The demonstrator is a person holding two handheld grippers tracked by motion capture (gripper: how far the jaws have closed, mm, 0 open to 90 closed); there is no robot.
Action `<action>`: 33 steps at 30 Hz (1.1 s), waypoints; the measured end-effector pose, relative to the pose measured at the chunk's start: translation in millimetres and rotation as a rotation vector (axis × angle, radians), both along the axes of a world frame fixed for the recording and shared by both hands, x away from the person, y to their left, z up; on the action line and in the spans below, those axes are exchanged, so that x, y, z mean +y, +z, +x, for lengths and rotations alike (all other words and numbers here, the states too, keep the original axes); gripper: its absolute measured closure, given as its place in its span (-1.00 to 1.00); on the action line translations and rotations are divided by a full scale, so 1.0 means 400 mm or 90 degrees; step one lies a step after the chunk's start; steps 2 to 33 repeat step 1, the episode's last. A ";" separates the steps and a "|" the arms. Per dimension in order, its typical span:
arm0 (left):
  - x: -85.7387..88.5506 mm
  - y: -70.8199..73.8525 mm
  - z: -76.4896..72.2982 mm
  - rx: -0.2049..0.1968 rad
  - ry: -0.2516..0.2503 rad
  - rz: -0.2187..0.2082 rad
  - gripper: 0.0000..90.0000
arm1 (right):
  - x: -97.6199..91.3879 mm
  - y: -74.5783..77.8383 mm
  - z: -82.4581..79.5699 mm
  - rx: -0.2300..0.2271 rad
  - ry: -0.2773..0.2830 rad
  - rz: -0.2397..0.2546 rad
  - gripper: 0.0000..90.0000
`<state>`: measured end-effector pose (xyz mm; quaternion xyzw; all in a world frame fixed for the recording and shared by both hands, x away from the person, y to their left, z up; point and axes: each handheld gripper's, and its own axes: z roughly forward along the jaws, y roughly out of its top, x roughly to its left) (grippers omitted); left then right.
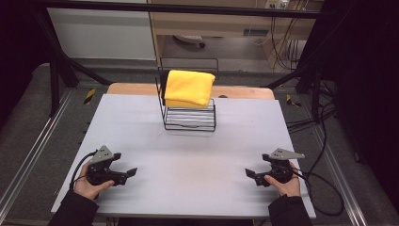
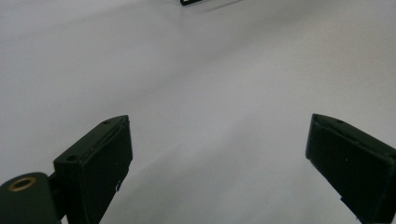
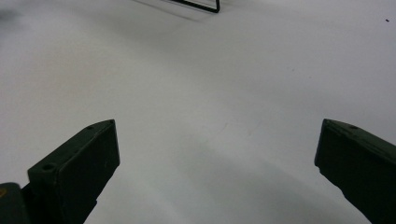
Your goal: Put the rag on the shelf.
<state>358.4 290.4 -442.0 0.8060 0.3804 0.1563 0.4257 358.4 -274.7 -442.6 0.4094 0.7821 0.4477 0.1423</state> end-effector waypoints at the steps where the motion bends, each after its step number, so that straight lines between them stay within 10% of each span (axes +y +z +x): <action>1: 0.000 -0.001 0.000 -0.001 -0.001 0.000 -0.84 | 0.000 0.000 0.000 0.001 0.000 0.000 -0.98; 33: 0.000 -0.001 0.000 -0.001 -0.001 0.000 -0.84 | 0.000 0.000 0.000 0.001 0.000 0.000 -0.98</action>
